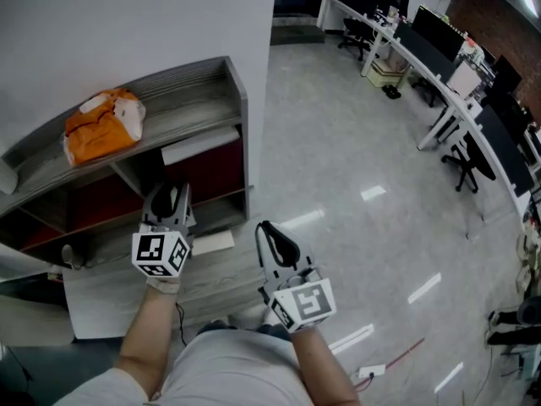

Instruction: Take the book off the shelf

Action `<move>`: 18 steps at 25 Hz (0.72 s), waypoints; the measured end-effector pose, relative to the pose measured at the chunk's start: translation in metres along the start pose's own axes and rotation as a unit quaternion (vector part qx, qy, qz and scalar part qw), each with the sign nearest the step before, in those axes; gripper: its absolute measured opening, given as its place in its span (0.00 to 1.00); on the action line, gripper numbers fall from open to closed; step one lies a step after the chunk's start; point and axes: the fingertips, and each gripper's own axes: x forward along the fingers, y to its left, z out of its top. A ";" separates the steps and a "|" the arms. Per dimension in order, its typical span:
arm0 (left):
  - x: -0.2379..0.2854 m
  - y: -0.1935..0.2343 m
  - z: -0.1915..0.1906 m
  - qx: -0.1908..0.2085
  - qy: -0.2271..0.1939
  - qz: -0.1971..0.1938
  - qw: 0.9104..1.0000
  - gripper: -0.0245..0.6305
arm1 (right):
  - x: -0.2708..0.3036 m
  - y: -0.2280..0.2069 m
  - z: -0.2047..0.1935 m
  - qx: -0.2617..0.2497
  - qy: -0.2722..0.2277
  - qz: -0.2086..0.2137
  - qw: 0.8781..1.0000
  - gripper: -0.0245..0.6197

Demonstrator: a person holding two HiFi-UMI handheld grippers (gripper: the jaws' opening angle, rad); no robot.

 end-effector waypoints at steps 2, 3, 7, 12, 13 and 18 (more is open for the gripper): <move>-0.001 0.001 0.004 -0.007 -0.011 -0.006 1.000 0.22 | 0.001 0.001 0.000 0.001 0.000 0.002 1.000 0.09; -0.001 0.001 0.006 -0.011 -0.015 -0.009 1.000 0.22 | 0.001 0.002 0.000 0.001 -0.001 0.003 1.000 0.09; -0.006 -0.001 0.012 -0.023 -0.024 -0.024 0.999 0.21 | 0.001 0.002 -0.001 0.002 -0.002 0.004 1.000 0.09; -0.016 -0.006 0.013 -0.025 -0.019 -0.032 0.999 0.20 | 0.002 0.000 0.000 0.006 -0.005 0.001 1.000 0.09; -0.018 -0.007 0.013 -0.025 -0.018 -0.034 0.999 0.20 | 0.002 -0.001 0.000 0.006 -0.005 0.001 1.000 0.09; -0.029 -0.017 0.010 -0.033 -0.014 -0.048 0.998 0.20 | 0.004 -0.001 -0.002 0.010 -0.007 0.001 1.000 0.09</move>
